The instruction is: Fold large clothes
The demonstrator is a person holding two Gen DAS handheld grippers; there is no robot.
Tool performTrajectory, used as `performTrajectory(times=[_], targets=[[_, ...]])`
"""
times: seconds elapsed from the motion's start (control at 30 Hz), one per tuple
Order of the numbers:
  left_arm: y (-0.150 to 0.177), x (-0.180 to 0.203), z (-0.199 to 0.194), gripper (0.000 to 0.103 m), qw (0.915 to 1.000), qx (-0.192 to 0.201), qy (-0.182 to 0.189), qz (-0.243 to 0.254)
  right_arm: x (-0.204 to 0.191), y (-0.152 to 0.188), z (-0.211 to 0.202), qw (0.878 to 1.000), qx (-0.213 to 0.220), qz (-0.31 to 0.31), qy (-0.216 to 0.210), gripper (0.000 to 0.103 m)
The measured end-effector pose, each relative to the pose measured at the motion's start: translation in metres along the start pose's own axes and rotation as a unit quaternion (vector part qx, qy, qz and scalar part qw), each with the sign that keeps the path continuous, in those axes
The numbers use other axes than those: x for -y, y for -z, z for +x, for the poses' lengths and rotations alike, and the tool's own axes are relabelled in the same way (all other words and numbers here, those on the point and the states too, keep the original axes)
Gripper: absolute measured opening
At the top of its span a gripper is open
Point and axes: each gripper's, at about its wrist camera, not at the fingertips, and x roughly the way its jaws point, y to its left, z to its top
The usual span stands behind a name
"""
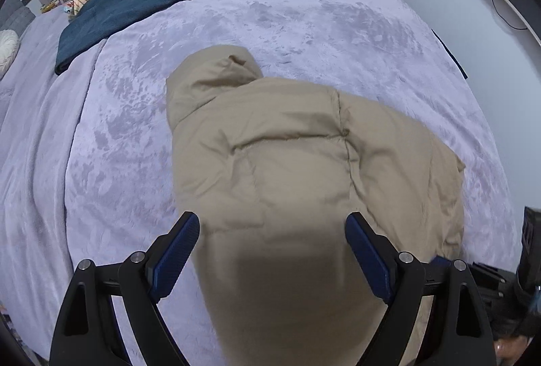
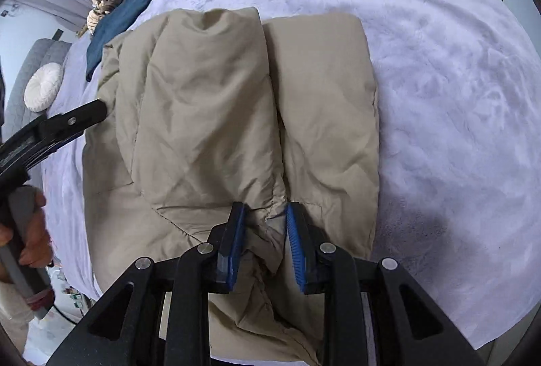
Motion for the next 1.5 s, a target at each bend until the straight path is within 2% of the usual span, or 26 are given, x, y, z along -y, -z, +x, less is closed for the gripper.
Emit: performTrajectory(times=[0.03,0.1,0.4,0.5,0.57,0.83,1.17,1.37,1.5], targets=[[0.007,-0.003,-0.003,0.091,1.0,-0.007,-0.002,-0.001,0.001,0.0,0.001,1.0,-0.001,0.001,0.0,0.028],[0.019,-0.007,-0.008,0.102,0.9999,-0.015,-0.004,-0.004,0.001,-0.003,0.005,1.0,-0.005,0.003,-0.001,0.028],[0.043,-0.025,-0.026,0.102,0.9996,-0.022,0.015,-0.012,-0.012,-0.009,0.007,1.0,-0.008,0.017,0.024,0.034],[0.047,-0.035,-0.03,0.102,0.9994,-0.023,0.019,-0.017,-0.015,-0.005,-0.001,0.999,-0.002,0.035,0.03,0.042],[0.049,-0.042,-0.031,0.102,0.9992,-0.023,0.026,-0.018,-0.016,-0.003,-0.007,0.999,0.003,0.044,0.027,0.052],[0.062,-0.064,-0.026,0.102,0.9985,-0.031,0.044,-0.006,-0.029,0.015,-0.022,0.996,0.039,0.08,0.029,0.078],[0.07,-0.07,-0.021,0.102,0.9965,-0.046,0.07,-0.007,-0.046,0.047,-0.025,0.994,0.045,0.09,0.03,0.081],[0.058,-0.061,-0.005,0.102,0.9958,-0.052,0.068,-0.033,-0.029,0.026,-0.04,0.995,0.056,0.075,0.016,0.081],[0.048,-0.056,0.002,0.102,0.9937,-0.052,0.073,-0.068,-0.008,-0.001,-0.04,0.998,0.033,0.058,0.009,0.083]])
